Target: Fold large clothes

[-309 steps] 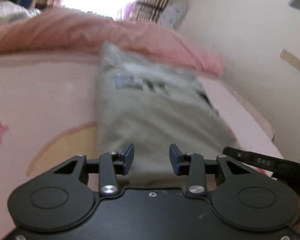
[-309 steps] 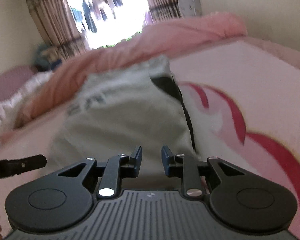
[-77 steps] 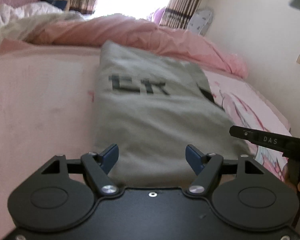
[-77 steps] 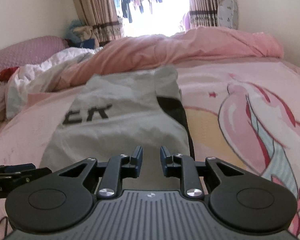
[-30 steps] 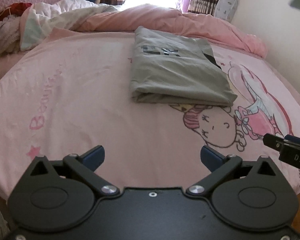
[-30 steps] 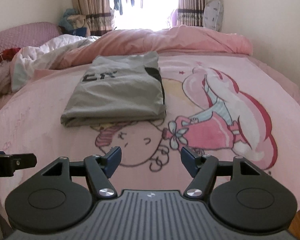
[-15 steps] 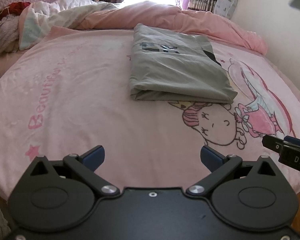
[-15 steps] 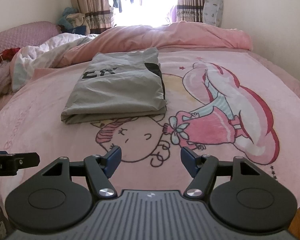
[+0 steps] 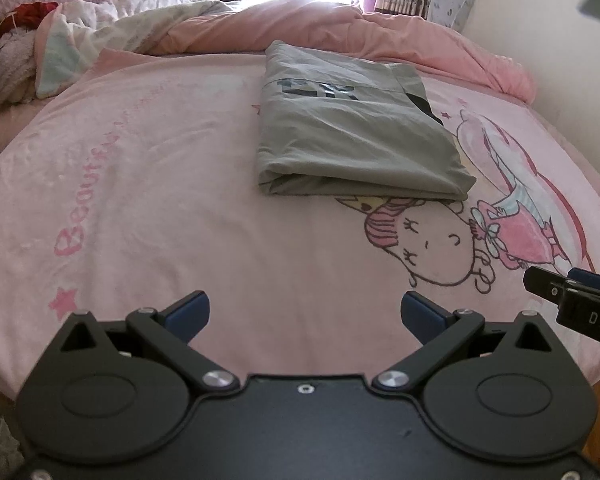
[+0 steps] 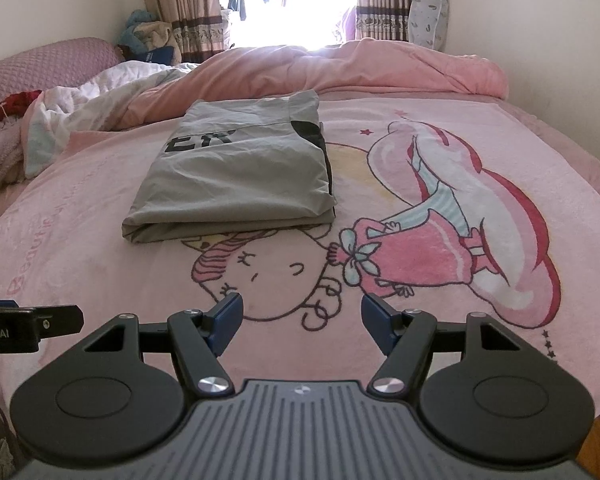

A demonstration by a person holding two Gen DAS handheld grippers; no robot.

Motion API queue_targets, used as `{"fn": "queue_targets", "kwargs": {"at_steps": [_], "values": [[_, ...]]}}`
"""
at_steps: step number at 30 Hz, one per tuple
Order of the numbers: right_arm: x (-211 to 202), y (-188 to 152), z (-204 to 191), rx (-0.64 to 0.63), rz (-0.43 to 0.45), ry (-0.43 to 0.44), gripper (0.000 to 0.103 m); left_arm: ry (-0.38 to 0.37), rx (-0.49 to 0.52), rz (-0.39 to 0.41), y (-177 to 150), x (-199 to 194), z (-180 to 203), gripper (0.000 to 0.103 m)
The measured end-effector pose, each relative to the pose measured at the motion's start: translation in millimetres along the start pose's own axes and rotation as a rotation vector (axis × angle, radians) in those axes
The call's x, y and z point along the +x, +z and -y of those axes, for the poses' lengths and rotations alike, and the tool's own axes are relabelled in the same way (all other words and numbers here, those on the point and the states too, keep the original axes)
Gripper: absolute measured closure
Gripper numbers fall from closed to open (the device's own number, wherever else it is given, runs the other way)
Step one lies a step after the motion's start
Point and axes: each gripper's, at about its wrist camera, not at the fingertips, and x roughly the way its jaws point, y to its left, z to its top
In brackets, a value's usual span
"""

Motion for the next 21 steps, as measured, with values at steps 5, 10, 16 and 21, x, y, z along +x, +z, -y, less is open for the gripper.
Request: {"fn": "queue_targets", "kwargs": {"at_steps": [5, 10, 16, 21], "values": [[1.5, 0.3, 0.9, 0.000, -0.002, -0.001, 0.023, 0.002, 0.002, -0.004, 1.2, 1.5, -0.3, 0.000], [2.4, 0.3, 1.3, 0.000, -0.003, -0.003, 0.023, 0.002, 0.007, -0.004, 1.6, 2.3, -0.5, 0.000], [7.1, 0.0, 4.6, 0.003, -0.017, -0.006, 0.023, 0.004, 0.007, -0.010, 1.2, 3.6, -1.0, 0.000], [6.6, -0.2, 4.3, 0.004, -0.019, -0.004, 0.023, 0.004, 0.009, -0.011, 1.2, 4.4, -1.3, 0.000]]}}
